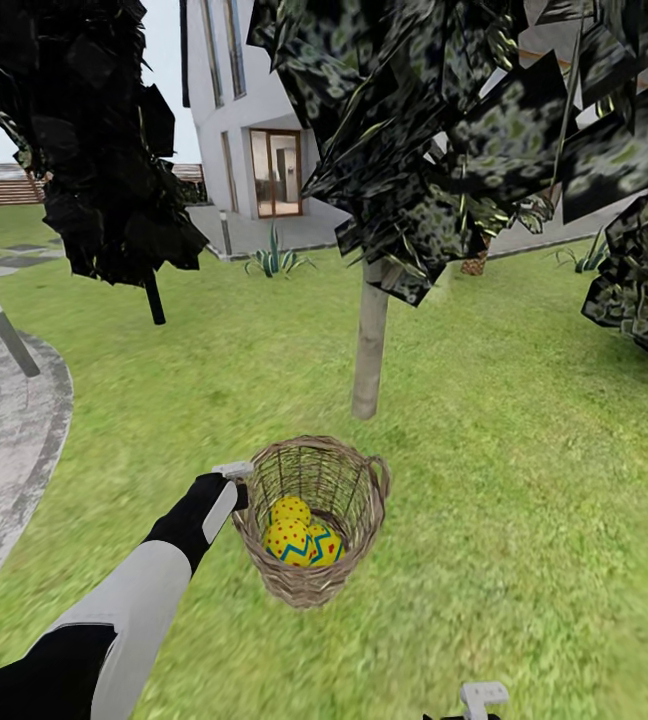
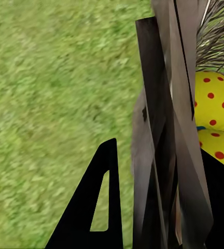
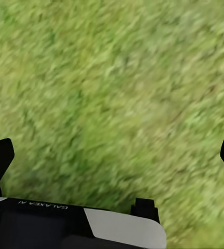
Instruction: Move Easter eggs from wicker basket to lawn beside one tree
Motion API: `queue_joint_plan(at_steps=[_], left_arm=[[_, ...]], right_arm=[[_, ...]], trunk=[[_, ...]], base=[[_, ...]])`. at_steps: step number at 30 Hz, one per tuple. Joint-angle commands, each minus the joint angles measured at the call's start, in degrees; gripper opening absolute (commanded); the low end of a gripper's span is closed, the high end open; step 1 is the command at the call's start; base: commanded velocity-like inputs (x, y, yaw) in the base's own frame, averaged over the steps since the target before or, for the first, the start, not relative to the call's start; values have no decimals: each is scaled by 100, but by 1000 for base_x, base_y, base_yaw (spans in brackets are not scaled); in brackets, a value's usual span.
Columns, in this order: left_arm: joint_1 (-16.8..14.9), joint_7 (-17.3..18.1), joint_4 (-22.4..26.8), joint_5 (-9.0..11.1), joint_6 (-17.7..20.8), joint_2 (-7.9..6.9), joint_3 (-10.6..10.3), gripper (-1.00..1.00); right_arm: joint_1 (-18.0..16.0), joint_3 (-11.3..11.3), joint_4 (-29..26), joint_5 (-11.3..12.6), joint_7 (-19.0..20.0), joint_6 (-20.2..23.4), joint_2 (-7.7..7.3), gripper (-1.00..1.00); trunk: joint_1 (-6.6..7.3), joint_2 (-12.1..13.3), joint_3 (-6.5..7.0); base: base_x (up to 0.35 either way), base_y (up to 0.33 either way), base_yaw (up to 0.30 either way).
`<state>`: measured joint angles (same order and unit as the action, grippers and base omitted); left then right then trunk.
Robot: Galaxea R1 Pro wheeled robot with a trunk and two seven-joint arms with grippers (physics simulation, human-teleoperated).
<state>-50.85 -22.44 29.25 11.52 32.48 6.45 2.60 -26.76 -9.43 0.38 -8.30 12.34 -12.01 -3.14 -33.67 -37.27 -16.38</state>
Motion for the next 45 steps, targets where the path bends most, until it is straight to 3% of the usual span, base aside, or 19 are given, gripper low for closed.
queue_joint_plan(at_steps=[1, 19, 25, 30, 45], left_arm=[[-4, -41, 11, 79, 4, 5, 22, -100], [-4, -44, 11, 78, 4, 5, 22, -100], [-4, -41, 11, 79, 4, 5, 22, -100], [-4, -41, 11, 79, 4, 4, 338, -100], [-4, -41, 11, 79, 4, 3, 356, -100]], right_arm=[[-4, -50, 6, -58, 15, -20, -2, 100], [-4, -50, 6, -82, 14, -21, 2, 100], [-4, -50, 6, -73, 14, -20, -2, 100], [-4, -50, 6, -71, 14, -20, -2, 100], [-4, -50, 6, -67, 14, -20, -2, 100]], trunk=[[-24, -49, -17], [-419, -771, -235], [-419, -771, -235], [-419, -771, -235], [-419, -771, -235]], base=[[0, 0, 0], [0, 0, 0], [0, 0, 0], [206, 0, 0], [338, 0, 0]])
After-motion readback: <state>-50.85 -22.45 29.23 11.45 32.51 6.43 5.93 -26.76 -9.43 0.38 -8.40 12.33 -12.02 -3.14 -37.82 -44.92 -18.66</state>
